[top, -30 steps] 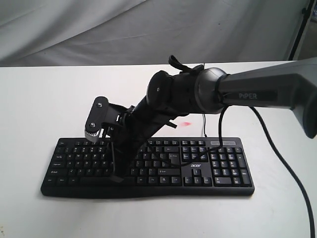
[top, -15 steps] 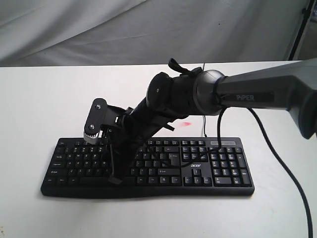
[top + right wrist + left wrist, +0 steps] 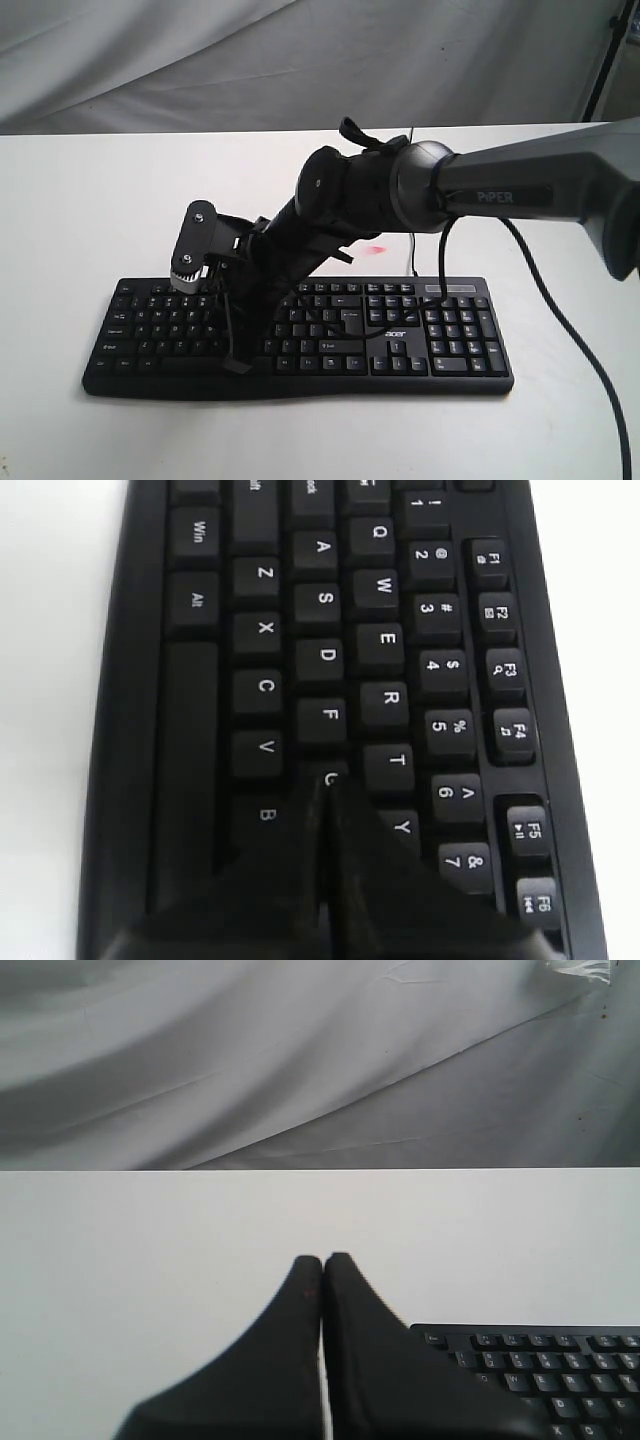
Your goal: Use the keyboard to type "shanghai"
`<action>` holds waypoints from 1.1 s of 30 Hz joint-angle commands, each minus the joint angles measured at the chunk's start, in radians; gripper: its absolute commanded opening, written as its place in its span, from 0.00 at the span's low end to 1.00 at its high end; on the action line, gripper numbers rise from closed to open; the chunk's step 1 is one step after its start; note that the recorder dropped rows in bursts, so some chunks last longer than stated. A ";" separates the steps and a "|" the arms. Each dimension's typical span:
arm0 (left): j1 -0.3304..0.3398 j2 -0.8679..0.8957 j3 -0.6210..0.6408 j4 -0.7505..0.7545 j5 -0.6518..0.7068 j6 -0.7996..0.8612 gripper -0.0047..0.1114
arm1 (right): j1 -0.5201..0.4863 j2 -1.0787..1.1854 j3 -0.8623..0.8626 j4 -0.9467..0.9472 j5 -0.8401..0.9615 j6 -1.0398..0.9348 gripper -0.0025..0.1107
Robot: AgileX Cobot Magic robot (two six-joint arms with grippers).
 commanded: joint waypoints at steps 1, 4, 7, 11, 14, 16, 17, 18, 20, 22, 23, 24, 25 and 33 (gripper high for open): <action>-0.004 0.003 0.001 -0.004 -0.003 -0.001 0.05 | -0.003 -0.002 0.002 -0.009 0.008 -0.009 0.02; -0.004 0.003 0.001 -0.004 -0.003 -0.001 0.05 | -0.003 -0.002 0.002 -0.013 0.008 -0.009 0.02; -0.004 0.003 0.001 -0.004 -0.003 -0.001 0.05 | -0.003 0.016 0.002 -0.013 0.009 -0.019 0.02; -0.004 0.003 0.001 -0.004 -0.003 -0.001 0.05 | -0.003 0.015 0.002 -0.008 0.009 -0.023 0.02; -0.004 0.003 0.001 -0.004 -0.003 -0.001 0.05 | -0.003 0.016 0.002 -0.008 0.009 -0.027 0.02; -0.004 0.003 0.001 -0.004 -0.003 -0.001 0.05 | -0.003 0.016 0.002 -0.008 0.007 -0.028 0.02; -0.004 0.003 0.001 -0.004 -0.003 -0.001 0.05 | -0.003 0.017 0.002 -0.008 0.000 -0.028 0.02; -0.004 0.003 0.001 -0.004 -0.003 -0.001 0.05 | -0.003 0.017 0.002 -0.008 -0.005 -0.028 0.02; -0.004 0.003 0.001 -0.004 -0.003 -0.001 0.05 | -0.003 0.021 0.002 -0.008 -0.005 -0.028 0.02; -0.004 0.003 0.001 -0.004 -0.003 -0.001 0.05 | -0.003 0.024 0.002 -0.010 -0.005 -0.028 0.02; -0.004 0.003 0.001 -0.004 -0.003 -0.001 0.05 | -0.003 0.029 0.002 -0.010 -0.002 -0.028 0.02; -0.004 0.003 0.001 -0.004 -0.003 -0.001 0.05 | -0.003 0.032 0.002 -0.010 -0.002 -0.028 0.02; -0.004 0.003 0.001 -0.004 -0.003 -0.001 0.05 | -0.003 0.038 0.002 -0.010 -0.004 -0.028 0.02; -0.004 0.003 0.001 -0.004 -0.003 -0.001 0.05 | -0.003 0.007 0.002 -0.012 -0.004 -0.027 0.02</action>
